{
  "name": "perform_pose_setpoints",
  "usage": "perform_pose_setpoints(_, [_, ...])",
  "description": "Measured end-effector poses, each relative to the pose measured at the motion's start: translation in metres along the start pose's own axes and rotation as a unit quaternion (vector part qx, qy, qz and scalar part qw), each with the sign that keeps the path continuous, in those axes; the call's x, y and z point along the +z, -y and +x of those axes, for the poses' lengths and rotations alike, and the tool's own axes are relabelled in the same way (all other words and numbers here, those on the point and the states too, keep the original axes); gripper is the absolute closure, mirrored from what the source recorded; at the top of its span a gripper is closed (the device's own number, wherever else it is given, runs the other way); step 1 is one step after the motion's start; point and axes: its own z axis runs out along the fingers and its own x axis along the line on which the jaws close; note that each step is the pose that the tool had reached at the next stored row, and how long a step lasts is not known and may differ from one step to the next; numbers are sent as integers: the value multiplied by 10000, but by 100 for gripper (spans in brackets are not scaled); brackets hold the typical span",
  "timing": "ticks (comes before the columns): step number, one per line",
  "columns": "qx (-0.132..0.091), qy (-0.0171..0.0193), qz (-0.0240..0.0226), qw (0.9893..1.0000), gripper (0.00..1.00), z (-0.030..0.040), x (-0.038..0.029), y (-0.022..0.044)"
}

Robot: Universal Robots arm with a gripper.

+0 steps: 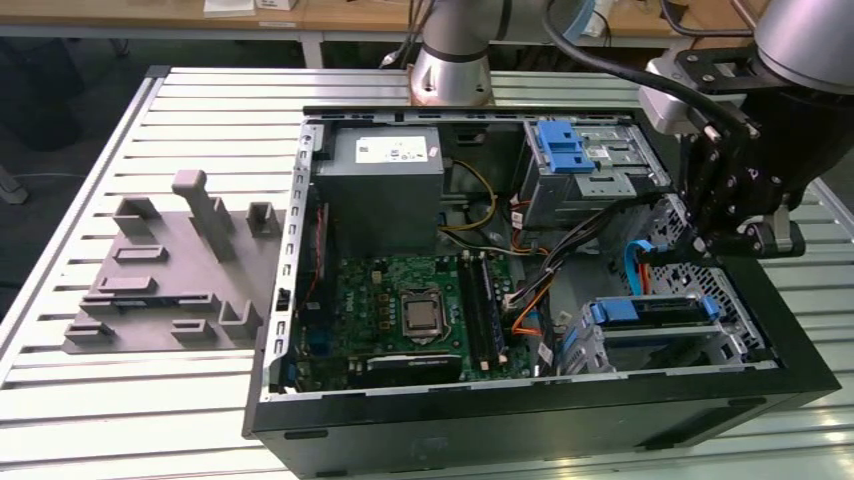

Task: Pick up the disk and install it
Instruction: 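Insert the first disk wire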

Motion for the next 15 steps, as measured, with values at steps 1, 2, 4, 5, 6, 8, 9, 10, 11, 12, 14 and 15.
perform_pose_setpoints(1, [0, 0, 0, 10000, 89, 0, 0, 0])
perform_pose_setpoints(2, [0, -2, 0, 10000, 89, -2, 0, 0])
perform_pose_setpoints(4, [-2, -20, 1, 10000, 89, -23, 0, -1])
perform_pose_setpoints(5, [-4, -35, 2, 10000, 89, -40, 0, -1])
perform_pose_setpoints(6, [-5, -49, 2, 10000, 89, -58, 0, -3])
perform_pose_setpoints(8, [-9, -86, 4, 10000, 83, -101, 1, -6])
perform_pose_setpoints(9, [-12, -123, 6, 9999, 83, -127, 4, -7])
perform_pose_setpoints(10, [-16, -164, 7, 9999, 76, -144, 9, -8])
perform_pose_setpoints(11, [-21, -204, 9, 9998, 76, -154, 18, -9])
perform_pose_setpoints(12, [-25, -249, 11, 9997, 75, -161, 27, -10])
perform_pose_setpoints(14, [-32, -324, 15, 9995, 69, -164, 48, -13])
perform_pose_setpoints(15, [-35, -354, 16, 9994, 69, -165, 60, -14])
